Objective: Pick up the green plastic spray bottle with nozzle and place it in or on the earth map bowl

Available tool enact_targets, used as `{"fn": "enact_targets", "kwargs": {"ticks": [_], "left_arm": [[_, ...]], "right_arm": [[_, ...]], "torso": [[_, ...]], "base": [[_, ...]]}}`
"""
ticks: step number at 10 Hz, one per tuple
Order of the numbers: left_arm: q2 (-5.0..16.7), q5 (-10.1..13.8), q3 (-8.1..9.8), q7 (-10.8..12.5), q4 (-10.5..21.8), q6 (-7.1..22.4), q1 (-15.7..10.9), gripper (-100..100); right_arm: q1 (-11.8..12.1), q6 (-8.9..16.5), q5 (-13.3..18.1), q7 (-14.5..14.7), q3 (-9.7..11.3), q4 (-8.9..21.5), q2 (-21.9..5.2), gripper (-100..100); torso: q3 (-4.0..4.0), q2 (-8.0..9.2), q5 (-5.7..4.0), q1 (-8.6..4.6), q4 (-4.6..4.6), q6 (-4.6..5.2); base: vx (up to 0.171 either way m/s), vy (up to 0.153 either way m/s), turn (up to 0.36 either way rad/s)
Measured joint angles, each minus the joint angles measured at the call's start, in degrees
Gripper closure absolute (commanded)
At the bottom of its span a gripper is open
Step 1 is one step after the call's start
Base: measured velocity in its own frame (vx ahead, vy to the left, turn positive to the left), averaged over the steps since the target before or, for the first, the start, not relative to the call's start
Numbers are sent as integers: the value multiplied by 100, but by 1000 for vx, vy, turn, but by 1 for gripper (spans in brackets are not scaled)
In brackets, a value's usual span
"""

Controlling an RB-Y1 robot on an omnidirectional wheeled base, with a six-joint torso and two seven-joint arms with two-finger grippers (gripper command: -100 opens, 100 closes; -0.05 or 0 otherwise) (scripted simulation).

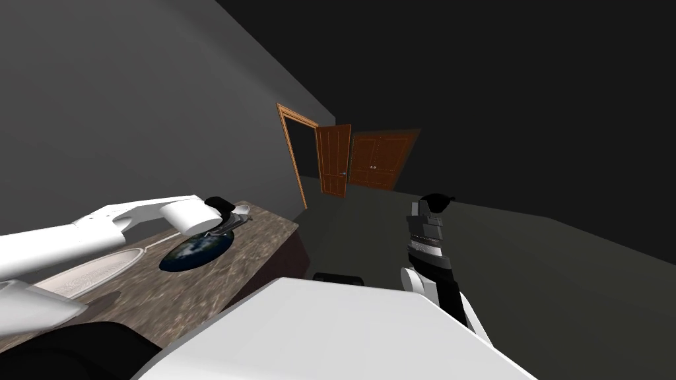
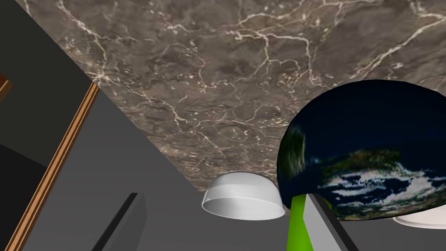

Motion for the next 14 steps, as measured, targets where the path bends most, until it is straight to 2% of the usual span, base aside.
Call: {"fn": "enact_targets", "kwargs": {"ticks": [2, 3, 5, 6, 7, 9, 10, 11, 12, 14], "left_arm": [[43, 13, -364, -11, 70, -23, -88, -100], [183, 142, -511, 23, 178, -122, -226, -100], [605, 354, -1078, 41, 608, -412, -714, -100], [605, 339, -1149, 26, 631, -351, -708, -100], [628, 354, -1335, 7, 681, -340, -767, -100], [911, 621, -1430, 9, 909, -538, -928, -100], [1089, 702, -1590, -22, 1102, -651, -1101, -100], [1166, 702, -1715, -37, 1268, -699, -1241, -100], [1232, 708, -1929, -8, 1334, -721, -1429, -100], [1216, 688, -2174, -10, 1371, -741, -1408, -100]], "right_arm": [[0, 0, 0, 0, 0, 0, 0, 0], [-1, 0, 0, 0, 1, 0, 0, 0], [0, 0, 0, 0, 0, 0, 0, 0], [0, 0, 0, 0, 0, 0, 0, 0], [0, 0, 0, 0, 0, 0, 0, 0], [-1, 0, 0, 0, 1, 0, 0, 0], [0, 0, 0, 0, 0, 0, 0, 0], [0, 0, 0, 0, 0, 0, 0, 0], [0, 0, 0, 0, 0, 0, 0, 0], [0, 0, 0, 0, 0, 0, 0, 0]], "torso": [[-7, -11, 4, 11, -3, 0], [0, 4, -1, -6, -1, 5], [8, 13, -3, -9, 4, 0], [3, 4, 0, 0, 1, -2], [-3, -5, 2, 7, -1, -1], [10, 17, -6, -18, 4, 1], [7, 11, -4, -8, 3, -1], [1, 2, 0, 4, 1, -2], [-3, -6, 2, 9, -1, -1], [-6, -10, 4, 13, -3, -2]], "base": [[-25, -19, -57], [-96, -58, -65], [-41, -29, 12], [0, 0, 0], [-68, -63, -108], [-67, -49, -30], [-15, -3, 9], [2, 7, 2], [7, 8, -5], [3, 2, 1]]}}
